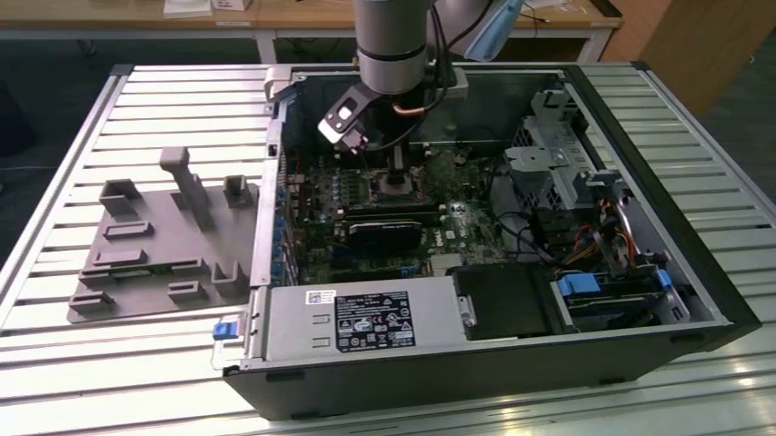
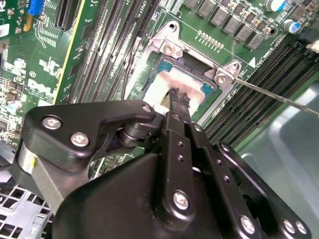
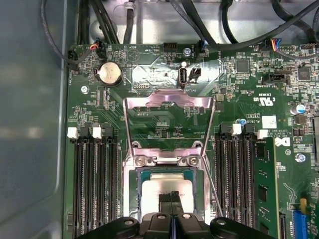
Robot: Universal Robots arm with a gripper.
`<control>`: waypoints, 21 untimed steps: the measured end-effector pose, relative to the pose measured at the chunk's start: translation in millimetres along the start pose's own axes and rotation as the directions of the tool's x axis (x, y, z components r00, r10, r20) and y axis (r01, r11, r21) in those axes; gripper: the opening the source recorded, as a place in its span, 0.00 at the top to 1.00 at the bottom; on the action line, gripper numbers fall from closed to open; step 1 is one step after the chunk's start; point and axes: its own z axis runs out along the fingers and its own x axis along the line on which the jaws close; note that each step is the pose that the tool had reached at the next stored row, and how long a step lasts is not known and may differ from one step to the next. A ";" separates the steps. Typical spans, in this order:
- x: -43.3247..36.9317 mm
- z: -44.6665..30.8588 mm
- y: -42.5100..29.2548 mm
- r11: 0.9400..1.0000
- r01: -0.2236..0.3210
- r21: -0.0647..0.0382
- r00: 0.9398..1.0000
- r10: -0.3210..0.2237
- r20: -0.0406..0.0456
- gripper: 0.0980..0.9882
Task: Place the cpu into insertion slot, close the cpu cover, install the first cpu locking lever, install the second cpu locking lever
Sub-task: 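Place the cpu into insertion slot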
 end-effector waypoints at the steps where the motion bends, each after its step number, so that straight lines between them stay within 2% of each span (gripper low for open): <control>1: 0.0 1.0 -0.1 1.000 0.000 0.000 1.000 0.000 0.000 0.99; 14: -0.2 6.8 -0.7 1.000 0.000 0.000 1.000 0.000 0.001 0.99; 21: 0.2 4.9 -0.3 1.000 0.000 -0.001 1.000 0.000 -0.001 0.99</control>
